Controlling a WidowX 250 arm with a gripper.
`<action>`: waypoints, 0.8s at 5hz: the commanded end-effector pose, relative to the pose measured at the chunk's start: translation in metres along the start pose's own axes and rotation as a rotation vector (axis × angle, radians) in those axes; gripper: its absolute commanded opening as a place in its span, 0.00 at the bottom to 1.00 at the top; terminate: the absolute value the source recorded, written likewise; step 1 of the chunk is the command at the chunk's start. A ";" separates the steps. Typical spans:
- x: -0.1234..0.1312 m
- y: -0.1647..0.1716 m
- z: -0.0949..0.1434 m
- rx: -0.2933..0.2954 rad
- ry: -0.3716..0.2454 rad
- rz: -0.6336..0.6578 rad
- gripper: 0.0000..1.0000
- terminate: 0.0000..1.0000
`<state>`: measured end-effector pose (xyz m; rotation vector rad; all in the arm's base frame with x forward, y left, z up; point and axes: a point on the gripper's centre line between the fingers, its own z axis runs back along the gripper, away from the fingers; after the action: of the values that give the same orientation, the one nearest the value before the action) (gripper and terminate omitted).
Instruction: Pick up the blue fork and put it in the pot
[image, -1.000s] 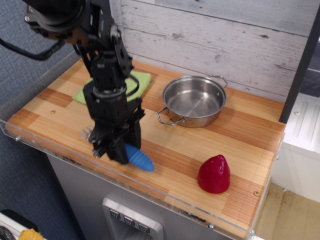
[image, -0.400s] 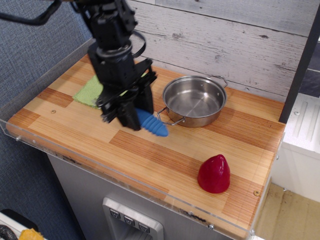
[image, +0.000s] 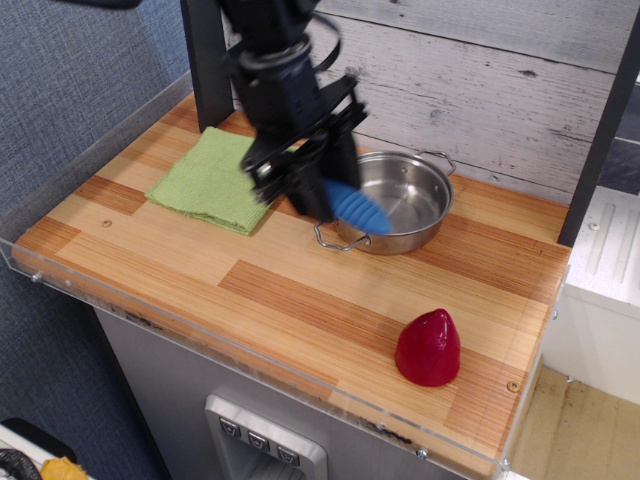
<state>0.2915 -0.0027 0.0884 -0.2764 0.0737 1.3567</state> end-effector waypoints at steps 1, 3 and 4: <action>-0.024 -0.040 -0.007 -0.012 0.007 -0.093 0.00 0.00; -0.038 -0.064 -0.023 0.019 -0.022 -0.151 0.00 0.00; -0.037 -0.070 -0.028 0.026 -0.018 -0.159 0.00 0.00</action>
<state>0.3447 -0.0535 0.0615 -0.2153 0.0911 1.2085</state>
